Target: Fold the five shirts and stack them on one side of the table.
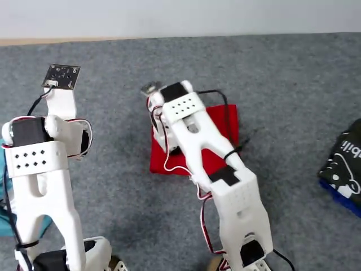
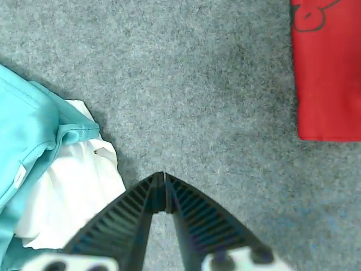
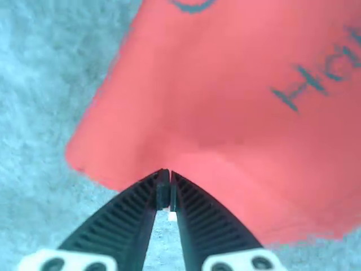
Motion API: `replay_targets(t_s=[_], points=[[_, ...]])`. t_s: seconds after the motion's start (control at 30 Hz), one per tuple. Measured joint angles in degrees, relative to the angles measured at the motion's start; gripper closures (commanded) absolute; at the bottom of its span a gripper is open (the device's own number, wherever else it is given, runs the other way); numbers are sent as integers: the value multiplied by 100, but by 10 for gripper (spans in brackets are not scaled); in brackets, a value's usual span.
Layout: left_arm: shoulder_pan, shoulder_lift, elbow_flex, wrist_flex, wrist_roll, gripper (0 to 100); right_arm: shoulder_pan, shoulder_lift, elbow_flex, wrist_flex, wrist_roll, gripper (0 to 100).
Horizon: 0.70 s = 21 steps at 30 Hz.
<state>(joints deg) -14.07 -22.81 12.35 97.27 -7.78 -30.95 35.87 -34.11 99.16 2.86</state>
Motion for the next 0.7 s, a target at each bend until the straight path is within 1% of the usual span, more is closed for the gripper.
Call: replay_targets(t_s=[0.07, 0.13, 0.27, 0.37, 0.5, 0.7], points=[[0, 0, 0, 0, 0, 994, 220, -193, 0, 9, -185, 986], [0, 0, 0, 0, 0, 994, 545, -299, 0, 9, -308, 948], [0, 0, 0, 0, 0, 994, 1231, -325, 0, 9, -677, 768], [0, 0, 0, 0, 0, 994, 1565, -325, 0, 9, -1204, 682], [0, 0, 0, 0, 0, 994, 1662, -325, 0, -132, -1873, 669], [0, 0, 0, 0, 0, 994, 1653, -149, 0, -492, -2048, 669]])
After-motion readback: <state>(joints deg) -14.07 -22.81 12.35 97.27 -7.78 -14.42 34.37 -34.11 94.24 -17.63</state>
